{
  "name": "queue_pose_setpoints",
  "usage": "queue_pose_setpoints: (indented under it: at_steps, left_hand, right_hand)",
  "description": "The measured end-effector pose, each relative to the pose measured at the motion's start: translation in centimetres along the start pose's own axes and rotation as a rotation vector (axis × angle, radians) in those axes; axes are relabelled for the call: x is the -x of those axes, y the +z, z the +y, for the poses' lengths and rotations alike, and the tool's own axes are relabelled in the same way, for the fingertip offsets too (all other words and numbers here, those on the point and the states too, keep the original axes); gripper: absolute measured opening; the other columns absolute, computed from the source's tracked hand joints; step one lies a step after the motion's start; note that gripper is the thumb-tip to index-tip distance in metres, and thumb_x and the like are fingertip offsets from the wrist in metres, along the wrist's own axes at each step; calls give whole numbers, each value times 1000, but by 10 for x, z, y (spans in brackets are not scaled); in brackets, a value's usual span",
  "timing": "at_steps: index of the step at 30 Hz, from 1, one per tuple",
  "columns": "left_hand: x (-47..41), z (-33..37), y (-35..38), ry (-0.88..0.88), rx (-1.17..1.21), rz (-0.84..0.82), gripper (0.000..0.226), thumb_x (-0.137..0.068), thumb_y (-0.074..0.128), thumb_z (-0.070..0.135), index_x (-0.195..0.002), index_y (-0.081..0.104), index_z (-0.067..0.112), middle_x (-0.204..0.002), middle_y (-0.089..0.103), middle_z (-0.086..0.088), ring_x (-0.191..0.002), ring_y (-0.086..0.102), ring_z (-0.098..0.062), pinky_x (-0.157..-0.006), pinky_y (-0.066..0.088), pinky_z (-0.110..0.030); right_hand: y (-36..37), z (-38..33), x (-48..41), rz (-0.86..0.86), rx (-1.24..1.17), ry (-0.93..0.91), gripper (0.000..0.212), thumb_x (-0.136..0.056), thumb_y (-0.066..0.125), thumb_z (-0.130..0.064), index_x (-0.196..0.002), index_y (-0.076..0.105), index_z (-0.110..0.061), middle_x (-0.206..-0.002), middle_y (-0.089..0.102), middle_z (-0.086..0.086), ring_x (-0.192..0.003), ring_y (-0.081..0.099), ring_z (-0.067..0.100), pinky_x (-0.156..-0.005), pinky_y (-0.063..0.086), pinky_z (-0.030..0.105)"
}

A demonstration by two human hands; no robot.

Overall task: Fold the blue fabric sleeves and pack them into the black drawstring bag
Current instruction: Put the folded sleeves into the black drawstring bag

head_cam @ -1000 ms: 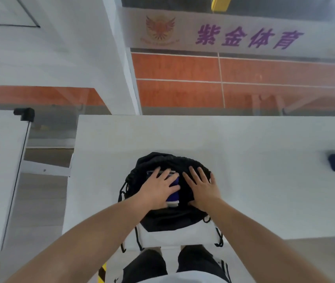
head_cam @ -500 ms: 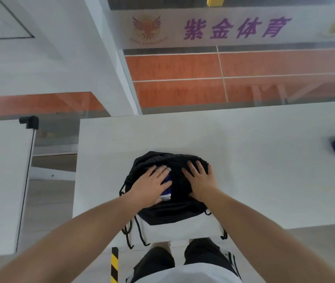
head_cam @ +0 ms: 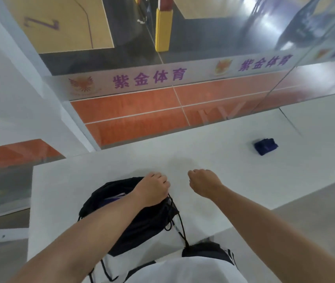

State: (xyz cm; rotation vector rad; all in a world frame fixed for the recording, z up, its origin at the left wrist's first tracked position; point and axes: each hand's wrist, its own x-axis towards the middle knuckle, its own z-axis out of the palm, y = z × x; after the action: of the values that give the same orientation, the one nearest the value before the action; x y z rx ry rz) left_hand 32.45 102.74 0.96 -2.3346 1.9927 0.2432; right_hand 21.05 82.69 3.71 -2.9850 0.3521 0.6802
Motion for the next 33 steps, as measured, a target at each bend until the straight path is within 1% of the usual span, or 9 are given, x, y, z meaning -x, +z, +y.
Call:
queue_pose_setpoints:
  at_steps: [7, 11, 14, 18, 21, 24, 27, 30, 33]
  left_hand:
    - [-153, 55, -6, -66, 11, -49, 35, -87, 60, 20, -54, 48, 17, -54, 56, -2, -47, 53, -24, -50, 45, -29]
    - [-256, 106, -13, -242, 172, -66, 44, -93, 37, 30, -72, 70, 10, -75, 70, -11, -68, 68, -32, -65, 50, -35]
    - [-325, 142, -15, -406, 271, -123, 41, -96, 39, 28, -93, 72, 4, -97, 73, -17, -89, 68, -35, -77, 51, -36]
    - [-398, 171, -12, -533, 460, -139, 34, -97, 41, 27, -88, 70, 9, -93, 72, -16, -88, 67, -37, -75, 53, -39]
    - [-443, 186, -1, -664, 663, -126, 28, -99, 41, 24, -81, 59, 14, -86, 63, -9, -83, 64, -34, -68, 48, -36]
    - [-487, 196, 3, -832, 922, -55, 22, -100, 45, 32, -98, 58, 15, -97, 62, -3, -89, 60, -24, -73, 45, -33]
    - [-522, 205, 10, -949, 1136, -21, 33, -96, 58, 36, -119, 56, 13, -106, 60, 3, -99, 60, -20, -79, 44, -29]
    - [-537, 215, 20, -943, 1140, 13, 28, -91, 65, 32, -109, 59, 13, -100, 65, 1, -89, 62, -18, -70, 44, -26]
    - [-532, 214, 25, -976, 1144, 67, 23, -88, 67, 25, -105, 60, 12, -97, 66, 0, -87, 62, -18, -69, 43, -26]
  right_hand:
    - [16, 160, -9, -101, -165, 177, 13, -92, 39, -29, -84, 45, -21, -96, 64, 6, -84, 61, 30, -66, 37, 31]
    - [29, 270, -10, -75, -249, 225, 19, -91, 38, -31, -82, 47, -17, -85, 61, 6, -74, 56, 28, -65, 43, 32]
    - [39, 346, -6, -47, -322, 298, 21, -90, 42, -29, -76, 48, -15, -73, 57, 4, -69, 55, 29, -59, 40, 31]
    - [49, 435, -15, 59, -354, 350, 22, -94, 43, -25, -75, 45, -14, -71, 56, 4, -67, 54, 30, -55, 35, 32]
    - [63, 484, -31, 185, -461, 408, 18, -96, 46, -24, -91, 58, -11, -90, 64, 7, -85, 58, 31, -68, 44, 36]
    - [77, 511, -54, 56, -624, 390, 40, -95, 58, -36, -130, 51, -19, -127, 56, 5, -115, 55, 31, -90, 48, 42]
    - [86, 515, -73, -49, -791, 357, 43, -91, 64, -37, -127, 47, -21, -120, 59, 1, -114, 58, 28, -84, 46, 35]
    - [90, 508, -82, -46, -850, 354, 59, -93, 63, -31, -147, 41, -19, -137, 57, 4, -125, 54, 26, -101, 45, 37]
    - [91, 500, -85, -104, -871, 378, 67, -90, 66, -32, -149, 39, -17, -142, 52, 7, -129, 51, 28, -103, 45, 39]
